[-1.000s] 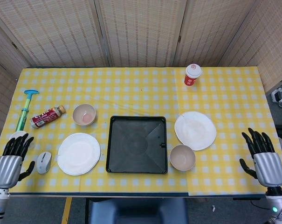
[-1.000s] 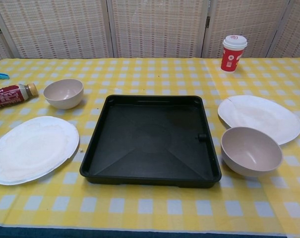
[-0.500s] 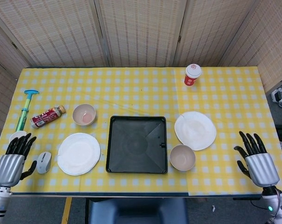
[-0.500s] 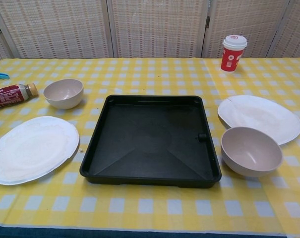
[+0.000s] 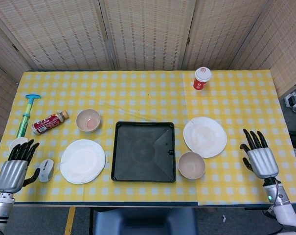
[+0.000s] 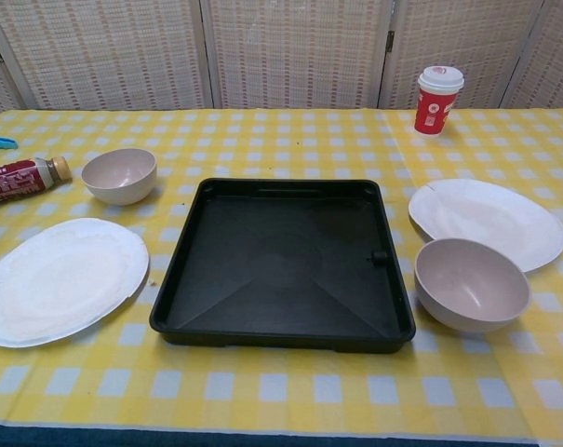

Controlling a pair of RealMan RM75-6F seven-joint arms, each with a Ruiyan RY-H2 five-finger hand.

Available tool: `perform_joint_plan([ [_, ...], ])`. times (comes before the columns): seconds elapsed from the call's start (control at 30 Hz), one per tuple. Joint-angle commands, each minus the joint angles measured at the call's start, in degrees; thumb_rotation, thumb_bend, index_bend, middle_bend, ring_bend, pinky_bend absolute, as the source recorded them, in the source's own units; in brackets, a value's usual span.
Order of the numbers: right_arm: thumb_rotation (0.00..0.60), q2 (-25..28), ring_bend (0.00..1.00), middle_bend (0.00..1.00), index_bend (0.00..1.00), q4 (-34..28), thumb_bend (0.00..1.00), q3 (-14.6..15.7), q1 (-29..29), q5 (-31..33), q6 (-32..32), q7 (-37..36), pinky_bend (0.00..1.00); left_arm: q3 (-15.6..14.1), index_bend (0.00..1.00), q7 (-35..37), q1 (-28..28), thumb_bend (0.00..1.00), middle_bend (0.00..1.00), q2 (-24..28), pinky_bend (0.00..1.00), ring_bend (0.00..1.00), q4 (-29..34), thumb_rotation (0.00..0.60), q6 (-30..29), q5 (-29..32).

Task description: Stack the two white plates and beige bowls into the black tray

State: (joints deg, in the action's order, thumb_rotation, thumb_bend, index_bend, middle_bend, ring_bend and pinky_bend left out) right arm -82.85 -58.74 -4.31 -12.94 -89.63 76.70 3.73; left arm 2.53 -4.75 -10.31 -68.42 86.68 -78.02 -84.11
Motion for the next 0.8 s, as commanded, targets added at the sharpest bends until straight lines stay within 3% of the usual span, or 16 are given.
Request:
perform_joint_plan([
  [0.03, 0.600, -2.69, 0.01, 0.00, 0.44, 4.60, 0.37, -0.31, -2.56, 0.65, -3.13, -2.48, 0.00, 0.25, 0.02, 0.18, -0.17, 0.43, 0.04, -0.06, 0.08, 0.01, -0.36, 0.600, 0.24, 0.55],
  [0.3, 0.600, -7.83, 0.04, 0.01, 0.50, 14.47, 0.37, 0.41, -6.68, -0.31, -6.41, -7.67, 0.00, 0.72, 0.02, -0.87, -0.80, 0.42, 0.04, -0.79, 0.08, 0.01, -1.20, 0.600, 1.83, 2.59],
  [0.8, 0.600, -16.77, 0.06, 0.03, 0.51, 29.47, 0.37, 3.72, -10.99, -2.31, -10.39, -16.07, 0.00, 1.31, 0.02, -1.27, -0.80, 0.36, 0.04, -0.86, 0.08, 0.01, -1.78, 0.600, 2.01, 4.61],
])
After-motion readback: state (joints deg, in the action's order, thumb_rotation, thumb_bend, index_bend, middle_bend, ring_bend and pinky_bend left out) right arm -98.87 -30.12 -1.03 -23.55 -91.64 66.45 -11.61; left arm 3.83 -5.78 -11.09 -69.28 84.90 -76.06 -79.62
